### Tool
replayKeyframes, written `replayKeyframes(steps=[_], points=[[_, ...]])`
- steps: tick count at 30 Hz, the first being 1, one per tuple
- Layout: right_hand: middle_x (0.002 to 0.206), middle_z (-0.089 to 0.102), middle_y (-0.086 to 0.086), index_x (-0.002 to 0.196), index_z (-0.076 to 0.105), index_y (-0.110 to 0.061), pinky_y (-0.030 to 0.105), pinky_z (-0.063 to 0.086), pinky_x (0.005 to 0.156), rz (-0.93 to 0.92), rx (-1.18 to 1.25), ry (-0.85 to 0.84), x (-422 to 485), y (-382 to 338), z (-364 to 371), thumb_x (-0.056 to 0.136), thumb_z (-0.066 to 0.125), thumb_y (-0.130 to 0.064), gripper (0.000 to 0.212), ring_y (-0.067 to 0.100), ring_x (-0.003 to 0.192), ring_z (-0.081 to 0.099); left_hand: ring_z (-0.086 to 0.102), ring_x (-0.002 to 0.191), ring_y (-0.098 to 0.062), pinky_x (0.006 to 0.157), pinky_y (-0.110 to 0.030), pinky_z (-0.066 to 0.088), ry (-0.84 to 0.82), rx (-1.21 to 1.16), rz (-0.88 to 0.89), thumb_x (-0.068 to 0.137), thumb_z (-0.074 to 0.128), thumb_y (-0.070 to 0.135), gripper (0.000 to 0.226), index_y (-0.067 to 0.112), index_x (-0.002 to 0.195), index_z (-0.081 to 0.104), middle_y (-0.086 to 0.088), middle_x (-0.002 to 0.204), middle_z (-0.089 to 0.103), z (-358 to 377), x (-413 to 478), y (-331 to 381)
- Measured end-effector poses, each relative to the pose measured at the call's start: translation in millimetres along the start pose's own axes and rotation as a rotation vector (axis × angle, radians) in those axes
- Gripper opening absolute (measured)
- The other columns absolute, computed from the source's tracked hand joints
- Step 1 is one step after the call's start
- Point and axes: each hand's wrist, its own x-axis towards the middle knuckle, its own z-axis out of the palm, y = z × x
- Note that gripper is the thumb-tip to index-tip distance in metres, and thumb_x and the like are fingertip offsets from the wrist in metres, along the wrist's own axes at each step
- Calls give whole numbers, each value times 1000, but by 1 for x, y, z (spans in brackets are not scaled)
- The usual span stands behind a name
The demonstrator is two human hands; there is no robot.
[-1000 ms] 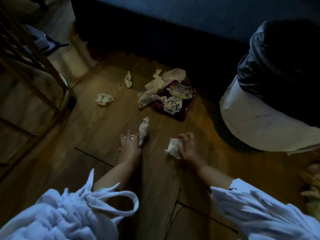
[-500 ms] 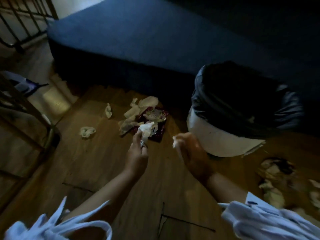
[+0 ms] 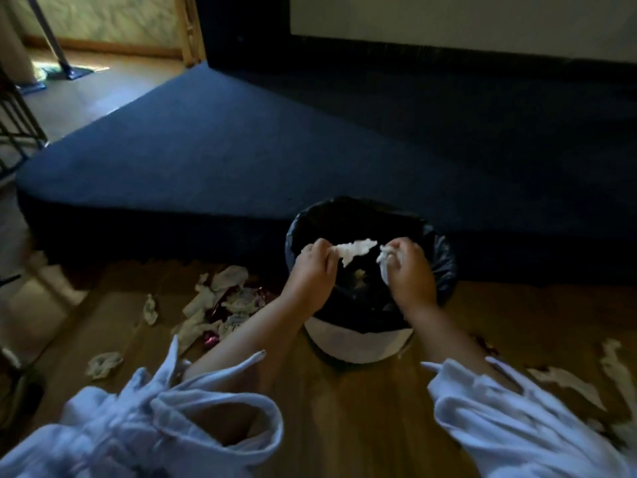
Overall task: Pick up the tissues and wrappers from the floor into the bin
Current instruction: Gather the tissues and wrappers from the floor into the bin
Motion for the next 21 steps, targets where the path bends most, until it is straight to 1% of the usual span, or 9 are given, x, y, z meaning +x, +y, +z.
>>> replayKeyframes(steps=[2, 4, 6, 8, 12, 14, 16, 18, 21], points=[[106, 57, 14, 103, 57, -10, 37, 44, 78, -40, -77, -8, -4, 5, 6, 93, 45, -15, 16, 32, 96, 56, 48, 90, -18, 74, -25, 34, -51, 145, 12, 99, 36, 23, 20, 9, 102, 50, -8, 103, 50, 9, 10, -3], [105, 60, 9, 104, 58, -14, 34, 45, 77, -55, -75, 20, -5, 8, 9, 93, 46, -16, 17, 28, 97, 57, 53, 92, -23, 74, -28, 40, -39, 211, 1, 98, 38, 23, 20, 8, 103, 50, -8, 105, 51, 13, 15, -7], [106, 61, 5, 106, 58, -15, 31, 42, 76, -4, -33, 40, -6, 8, 8, 93, 46, -16, 18, 23, 98, 56, 55, 94, -24, 78, -34, 47, -32, 248, -49, 98, 39, 27, 22, 12, 110, 50, -6, 111, 52, 14, 14, -7], [109, 61, 2, 109, 57, -17, 31, 42, 78, 29, -48, 19, -6, 7, 6, 93, 45, -19, 20, 21, 102, 54, 54, 103, -20, 84, -30, 45, -31, 316, -87, 97, 39, 32, 28, 20, 121, 47, -1, 120, 50, 18, 13, -4], [114, 62, -1, 114, 54, -20, 34, 44, 85, 40, -117, -65, -5, 8, 7, 95, 44, -28, 23, 21, 112, 51, 47, 119, -16, 93, -25, 39, -5, 378, -99, 94, 41, 45, 44, 26, 133, 39, 3, 135, 43, 28, 11, -3], [127, 57, -1, 126, 49, -22, 38, 42, 97, 71, -127, -99, -5, 8, 8, 95, 40, -39, 37, 22, 126, 43, 44, 124, -16, 96, -26, 40, -7, 374, -89, 91, 43, 51, 53, 28, 137, 33, 4, 143, 36, 30, 13, -8], [141, 46, -1, 137, 40, -22, 41, 34, 108, 109, -141, -127, -4, 6, 8, 95, 32, -47, 49, 23, 137, 30, 38, 132, -17, 101, -28, 38, -1, 373, -64, 90, 41, 54, 56, 31, 140, 29, 3, 150, 27, 32, 14, -12], [144, 43, 1, 139, 37, -20, 40, 30, 110, 127, -137, -118, -2, 3, 8, 95, 30, -47, 52, 24, 140, 26, 30, 138, -17, 106, -31, 35, 0, 367, -38, 91, 38, 54, 55, 34, 141, 27, 3, 156, 16, 33, 15, -15], [137, 48, 4, 133, 44, -15, 38, 36, 106, 140, -112, -104, 1, 4, 12, 96, 33, -44, 49, 24, 134, 35, 14, 145, -18, 110, -35, 31, -14, 340, 14, 93, 36, 52, 52, 37, 142, 25, 4, 158, 4, 33, 16, -17]])
